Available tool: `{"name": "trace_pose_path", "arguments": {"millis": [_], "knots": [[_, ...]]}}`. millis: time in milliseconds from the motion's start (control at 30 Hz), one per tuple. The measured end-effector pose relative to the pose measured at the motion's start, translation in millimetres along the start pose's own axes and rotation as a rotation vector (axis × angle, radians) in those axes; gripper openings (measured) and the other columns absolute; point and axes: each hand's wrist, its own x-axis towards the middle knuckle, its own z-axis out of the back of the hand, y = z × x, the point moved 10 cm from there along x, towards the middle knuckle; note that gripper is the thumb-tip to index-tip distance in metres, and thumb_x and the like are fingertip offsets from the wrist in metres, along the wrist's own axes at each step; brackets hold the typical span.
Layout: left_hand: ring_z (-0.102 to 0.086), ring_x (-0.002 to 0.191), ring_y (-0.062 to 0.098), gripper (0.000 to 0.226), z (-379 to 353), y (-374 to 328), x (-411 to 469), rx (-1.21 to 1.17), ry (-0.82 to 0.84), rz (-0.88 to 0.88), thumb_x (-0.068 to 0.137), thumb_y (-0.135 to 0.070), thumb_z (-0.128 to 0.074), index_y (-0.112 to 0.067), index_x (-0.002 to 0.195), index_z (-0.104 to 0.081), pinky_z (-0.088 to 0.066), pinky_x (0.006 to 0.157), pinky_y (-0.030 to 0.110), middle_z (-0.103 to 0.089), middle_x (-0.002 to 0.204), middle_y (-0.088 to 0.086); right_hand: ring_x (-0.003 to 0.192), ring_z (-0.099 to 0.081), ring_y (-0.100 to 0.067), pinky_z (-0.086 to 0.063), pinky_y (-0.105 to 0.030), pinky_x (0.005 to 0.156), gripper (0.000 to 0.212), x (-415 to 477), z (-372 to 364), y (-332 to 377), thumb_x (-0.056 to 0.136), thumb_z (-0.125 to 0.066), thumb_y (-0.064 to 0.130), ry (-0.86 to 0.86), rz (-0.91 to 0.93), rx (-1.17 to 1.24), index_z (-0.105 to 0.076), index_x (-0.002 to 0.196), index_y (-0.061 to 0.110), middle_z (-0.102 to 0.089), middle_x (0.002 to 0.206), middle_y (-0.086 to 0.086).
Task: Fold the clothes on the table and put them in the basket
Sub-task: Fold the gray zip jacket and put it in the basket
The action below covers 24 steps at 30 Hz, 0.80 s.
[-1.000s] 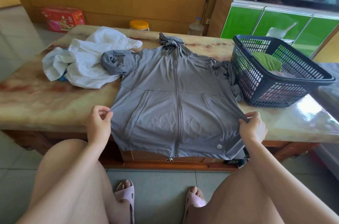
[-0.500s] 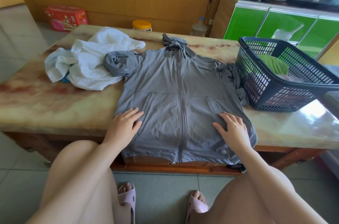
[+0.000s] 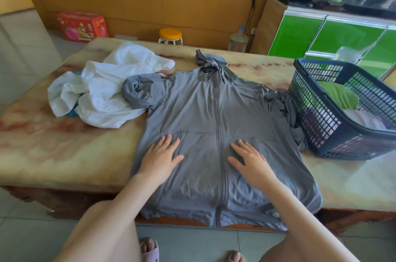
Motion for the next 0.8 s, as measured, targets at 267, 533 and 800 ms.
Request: {"name": "trace_pose_path", "arguments": {"millis": [267,533,800], "knots": [[0.003,0.147,0.023,0.06,42,-42,110,-0.076,0.005,-0.026,0.097,-0.055,-0.027,-0.031,0.151,-0.015,-0.004,0.117,0.046,0.002,0.16,0.005,0.109,-0.057,-0.018,-0.043,-0.029,0.085,0.029,121,75,-5,0.094,-0.055,0.035,-0.172,-0.087,0.315,-0.065,0.117,0.021,-0.06,0.119,0.0],[0.016,0.145,0.02,0.06,20,-37,243,0.033,0.004,-0.021,0.095,-0.063,-0.019,-0.042,0.149,-0.005,0.012,0.113,0.056,0.01,0.159,-0.005,0.121,-0.052,-0.027,-0.04,-0.031,0.091,0.055,318,119,12,0.093,-0.057,0.036,-0.201,-0.043,0.295,-0.042,0.141,0.011,-0.051,0.138,-0.008],[0.019,0.144,0.011,0.069,21,-30,243,-0.008,-0.235,-0.058,0.082,-0.077,0.0,-0.051,0.146,-0.005,0.021,0.113,0.045,0.012,0.157,-0.015,0.128,-0.045,-0.031,-0.043,-0.044,0.1,0.077,453,100,13,0.082,-0.064,0.055,-0.194,-0.085,0.272,-0.035,0.145,0.02,-0.047,0.142,-0.008]]}}
